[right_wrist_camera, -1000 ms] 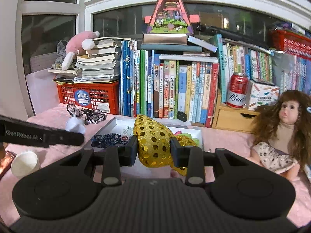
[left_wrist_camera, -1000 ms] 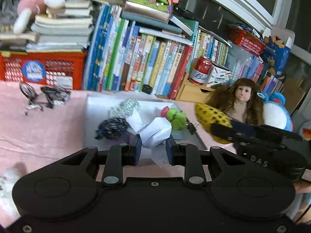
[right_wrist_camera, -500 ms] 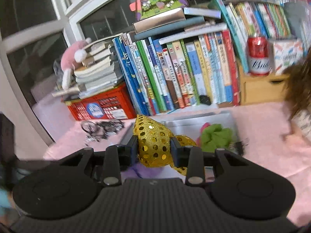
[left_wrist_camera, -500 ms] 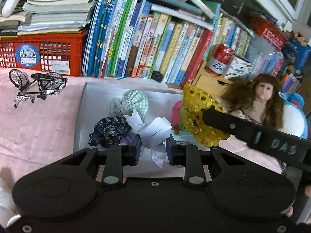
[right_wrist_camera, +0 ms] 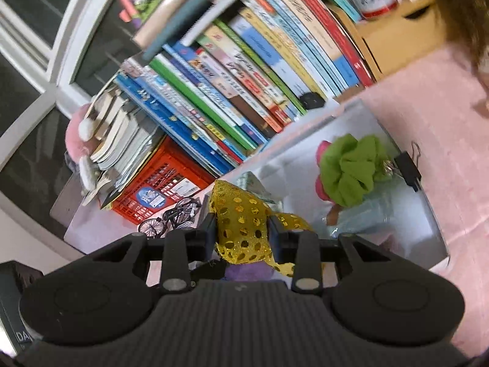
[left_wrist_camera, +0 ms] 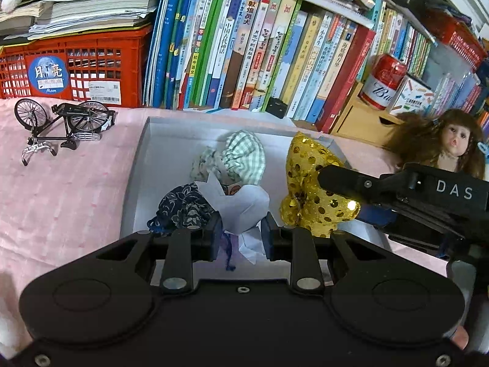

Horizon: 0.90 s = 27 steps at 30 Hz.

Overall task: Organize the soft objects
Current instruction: 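Open the left gripper dropping the tissue while the right gripper releases the yellow pouch into the box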

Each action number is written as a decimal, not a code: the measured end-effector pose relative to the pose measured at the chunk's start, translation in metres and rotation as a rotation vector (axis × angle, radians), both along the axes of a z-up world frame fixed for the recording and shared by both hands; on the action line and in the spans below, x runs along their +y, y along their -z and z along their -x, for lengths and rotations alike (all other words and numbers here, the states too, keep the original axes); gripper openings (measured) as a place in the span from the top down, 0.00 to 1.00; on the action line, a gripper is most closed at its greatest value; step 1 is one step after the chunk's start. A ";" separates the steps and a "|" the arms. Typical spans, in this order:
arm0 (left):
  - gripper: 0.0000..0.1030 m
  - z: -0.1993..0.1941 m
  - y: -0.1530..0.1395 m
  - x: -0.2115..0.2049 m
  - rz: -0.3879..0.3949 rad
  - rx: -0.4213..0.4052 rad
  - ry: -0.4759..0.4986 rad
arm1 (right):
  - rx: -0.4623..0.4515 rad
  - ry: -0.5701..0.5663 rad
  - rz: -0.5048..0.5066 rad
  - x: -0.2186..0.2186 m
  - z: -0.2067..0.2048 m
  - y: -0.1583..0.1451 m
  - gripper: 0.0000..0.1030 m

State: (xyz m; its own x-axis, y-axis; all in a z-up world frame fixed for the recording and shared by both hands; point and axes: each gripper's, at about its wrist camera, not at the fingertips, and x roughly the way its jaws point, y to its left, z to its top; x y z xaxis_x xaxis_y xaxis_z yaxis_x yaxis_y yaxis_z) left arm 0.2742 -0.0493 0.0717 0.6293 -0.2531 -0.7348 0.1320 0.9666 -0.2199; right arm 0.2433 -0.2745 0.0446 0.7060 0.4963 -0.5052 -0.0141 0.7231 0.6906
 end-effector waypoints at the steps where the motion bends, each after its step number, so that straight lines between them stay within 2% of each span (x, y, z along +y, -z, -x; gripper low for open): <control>1: 0.75 -0.002 0.001 -0.001 -0.007 0.001 0.001 | 0.003 0.006 -0.007 -0.001 -0.001 0.002 0.60; 6: 0.74 -0.008 0.003 -0.005 -0.008 0.003 0.011 | 0.012 0.042 -0.018 -0.009 -0.006 0.006 0.57; 9: 0.73 -0.009 0.003 -0.007 -0.012 -0.002 0.018 | 0.011 0.061 -0.019 -0.012 -0.007 0.007 0.44; 10: 0.69 -0.009 0.002 -0.008 -0.016 -0.004 0.020 | 0.013 0.061 -0.023 -0.012 -0.008 0.007 0.34; 11: 0.62 -0.009 0.002 -0.008 -0.015 -0.006 0.023 | 0.014 0.057 -0.028 -0.013 -0.008 0.007 0.31; 16: 0.42 -0.006 -0.003 -0.008 -0.020 -0.015 0.012 | -0.005 0.058 -0.053 -0.016 -0.003 0.003 0.23; 19: 0.40 -0.004 -0.006 -0.005 -0.025 -0.027 -0.001 | -0.024 0.058 -0.062 -0.019 0.002 -0.001 0.18; 24: 0.32 0.006 -0.014 -0.002 -0.052 -0.058 0.003 | -0.048 0.056 -0.047 -0.022 0.012 -0.011 0.17; 26: 0.21 0.011 -0.018 0.000 -0.065 -0.080 0.001 | -0.063 0.048 -0.038 -0.023 0.019 -0.014 0.14; 27: 0.19 0.016 -0.021 0.001 -0.072 -0.095 -0.003 | -0.070 0.044 -0.024 -0.023 0.022 -0.017 0.13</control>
